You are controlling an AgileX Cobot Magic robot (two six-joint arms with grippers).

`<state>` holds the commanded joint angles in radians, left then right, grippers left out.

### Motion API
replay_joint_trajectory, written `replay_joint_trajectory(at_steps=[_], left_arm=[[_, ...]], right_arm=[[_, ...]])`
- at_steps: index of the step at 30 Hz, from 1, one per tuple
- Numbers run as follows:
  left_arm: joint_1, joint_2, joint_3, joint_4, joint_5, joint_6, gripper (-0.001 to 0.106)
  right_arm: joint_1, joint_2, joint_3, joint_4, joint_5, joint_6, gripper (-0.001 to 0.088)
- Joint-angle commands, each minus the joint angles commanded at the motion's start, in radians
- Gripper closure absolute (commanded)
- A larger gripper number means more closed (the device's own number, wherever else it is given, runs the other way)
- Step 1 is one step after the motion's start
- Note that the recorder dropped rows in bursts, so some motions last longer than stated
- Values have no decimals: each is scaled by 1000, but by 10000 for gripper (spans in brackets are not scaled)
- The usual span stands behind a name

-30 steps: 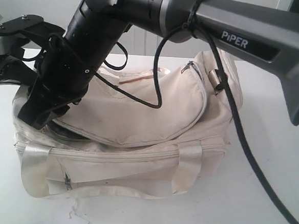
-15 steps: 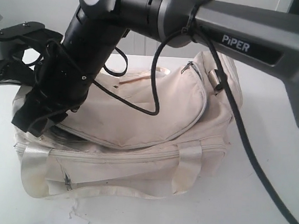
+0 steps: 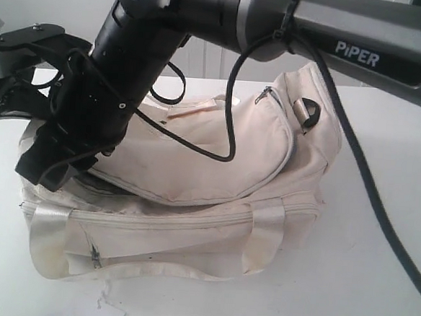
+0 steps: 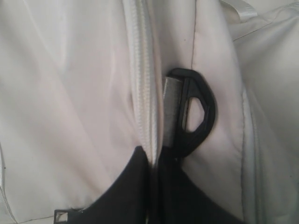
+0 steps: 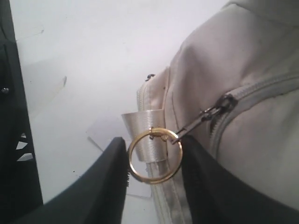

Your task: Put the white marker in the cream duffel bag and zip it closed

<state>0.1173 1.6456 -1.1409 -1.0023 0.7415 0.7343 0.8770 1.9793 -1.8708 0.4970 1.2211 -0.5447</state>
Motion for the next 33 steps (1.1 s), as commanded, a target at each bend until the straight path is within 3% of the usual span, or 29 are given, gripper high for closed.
replay_joint_trajectory(at_steps=[5,28,33], left_arm=[[0,0,0,-10,0,0,1048],[0,0,0,-13,-4,2,1048],[0,0,0,-13,-4,2,1048]], right_arm=[[0,-7,50,-2,0,8,868],[0,-31,95,-52,0,19,868],[0,-63,95,-117,0,19,868]])
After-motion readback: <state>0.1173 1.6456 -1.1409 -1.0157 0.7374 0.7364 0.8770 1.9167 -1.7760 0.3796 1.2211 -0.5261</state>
